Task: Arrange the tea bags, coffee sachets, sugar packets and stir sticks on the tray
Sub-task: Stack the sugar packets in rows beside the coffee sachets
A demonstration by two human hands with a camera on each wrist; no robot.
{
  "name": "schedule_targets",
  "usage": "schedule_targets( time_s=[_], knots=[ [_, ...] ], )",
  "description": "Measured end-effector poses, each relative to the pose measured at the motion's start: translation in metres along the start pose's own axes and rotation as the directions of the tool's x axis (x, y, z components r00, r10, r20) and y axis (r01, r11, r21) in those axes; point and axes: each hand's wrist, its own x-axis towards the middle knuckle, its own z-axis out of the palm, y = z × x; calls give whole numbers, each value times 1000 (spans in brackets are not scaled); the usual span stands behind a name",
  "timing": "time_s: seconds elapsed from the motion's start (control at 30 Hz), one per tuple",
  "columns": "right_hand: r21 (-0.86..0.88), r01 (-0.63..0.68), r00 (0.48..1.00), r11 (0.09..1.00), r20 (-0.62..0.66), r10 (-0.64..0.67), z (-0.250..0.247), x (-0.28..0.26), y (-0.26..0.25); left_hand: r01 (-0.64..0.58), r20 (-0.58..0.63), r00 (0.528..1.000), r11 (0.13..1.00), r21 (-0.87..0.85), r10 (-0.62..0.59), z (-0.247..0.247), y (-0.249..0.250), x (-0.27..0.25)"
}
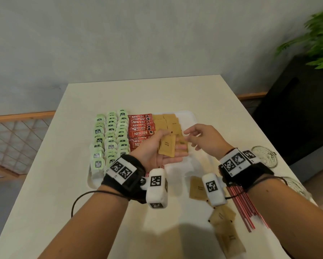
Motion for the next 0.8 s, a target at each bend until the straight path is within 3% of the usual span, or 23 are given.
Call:
schedule_targets(
  time_s=[0.1, 0.2, 0.4, 0.5, 0.67, 0.8],
  knots=[
    [44, 19, 1000, 999, 1, -19, 0, -20, 1, -18, 17, 1000, 987, -158, 21, -2, -14, -4],
    [57, 34, 999, 998, 33, -36, 2, -39, -4, -56, -3, 998, 977, -204, 57, 2, -23, -10],
    [5, -13, 996, 1000, 90, 13, 9, -66, -14, -262, -212, 939, 963, 66, 270, 14, -39, -17],
    [-67, -9, 993, 998, 118, 17, 15, -73, -17, -286, -235, 924, 953, 97, 301, 23, -47, -20],
    [-118, 4, 1000, 993, -24, -7, 17, -83, -20, -306, -162, 938, 952, 29, 306, 30, -55, -26],
    [84, -17, 986, 996, 166, 3, 17, -87, -21, -354, -139, 928, 935, -35, 346, 27, -60, -28]
  ],
)
